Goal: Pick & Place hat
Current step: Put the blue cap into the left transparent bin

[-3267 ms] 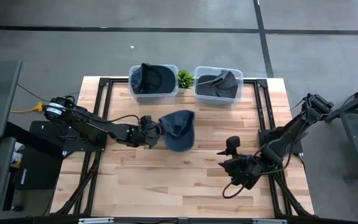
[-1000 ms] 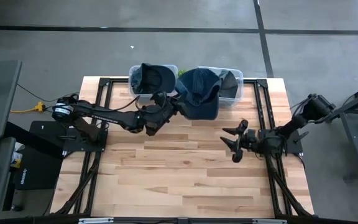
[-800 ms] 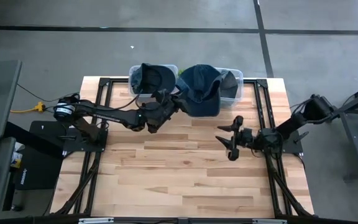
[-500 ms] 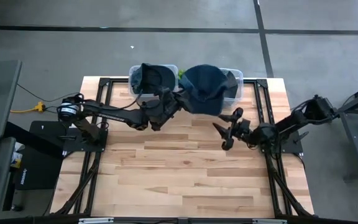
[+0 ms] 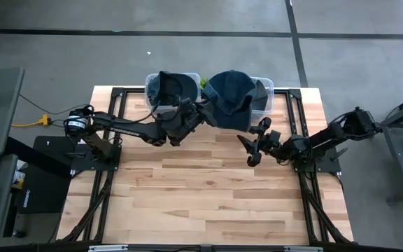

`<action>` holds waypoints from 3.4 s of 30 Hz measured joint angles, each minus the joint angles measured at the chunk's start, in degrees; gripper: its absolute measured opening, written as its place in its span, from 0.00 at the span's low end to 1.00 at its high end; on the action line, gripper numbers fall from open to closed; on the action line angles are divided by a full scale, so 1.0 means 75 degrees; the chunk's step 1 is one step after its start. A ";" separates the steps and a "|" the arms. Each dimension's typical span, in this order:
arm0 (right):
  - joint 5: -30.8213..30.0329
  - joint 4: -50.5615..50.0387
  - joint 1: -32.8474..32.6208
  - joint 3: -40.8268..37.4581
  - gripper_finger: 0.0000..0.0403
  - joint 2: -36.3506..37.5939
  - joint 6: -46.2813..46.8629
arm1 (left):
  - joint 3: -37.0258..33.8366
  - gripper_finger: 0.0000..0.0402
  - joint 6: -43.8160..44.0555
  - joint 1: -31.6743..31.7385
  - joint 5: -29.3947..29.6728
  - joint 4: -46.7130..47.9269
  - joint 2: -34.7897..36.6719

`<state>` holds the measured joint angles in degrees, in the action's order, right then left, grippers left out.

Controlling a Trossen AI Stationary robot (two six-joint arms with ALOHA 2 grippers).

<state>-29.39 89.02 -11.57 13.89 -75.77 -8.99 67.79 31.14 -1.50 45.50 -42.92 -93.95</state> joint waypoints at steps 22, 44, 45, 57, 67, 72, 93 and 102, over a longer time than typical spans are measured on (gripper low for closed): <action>-0.0268 -0.0181 0.0056 0.0355 0.43 0.0000 -0.0012 | 0.0000 0.02 0.0020 0.0000 -0.0153 0.0303 0.0000; -0.0814 -0.0056 0.0199 0.0346 0.12 0.0023 -0.0004 | -0.0009 0.02 0.0276 0.0005 -0.0015 0.0494 -0.0093; -0.0837 -0.0050 0.0211 0.0346 0.09 0.0024 -0.0001 | -0.0009 0.02 0.0276 0.0006 -0.0008 0.0506 -0.0093; -0.0954 -0.0096 0.0204 0.0346 0.01 0.0033 -0.0038 | -0.0009 0.07 0.0256 0.0006 -0.0063 0.0666 -0.0096; -0.0688 -0.0356 0.0190 0.0361 0.01 0.0017 -0.0001 | -0.0003 0.11 0.0283 -0.0005 -0.0661 0.1036 -0.0131; -0.0902 -0.0583 0.0187 0.0361 0.01 0.0017 0.0021 | -0.0012 0.11 -0.0302 -0.0003 -0.0621 0.1018 -0.0131; -0.2117 -0.2952 0.0188 0.0358 0.01 0.1668 -0.0403 | -0.0012 0.67 -0.2602 -0.0003 -0.1409 0.1324 0.0003; -0.2465 -0.5801 0.0193 0.0358 0.01 0.3086 0.0153 | -0.0003 0.76 -0.2576 -0.0048 -0.1399 0.3188 0.0523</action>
<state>-47.88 45.51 -10.13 16.58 -52.63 -7.84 67.77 11.81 -1.86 35.00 -19.01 -90.03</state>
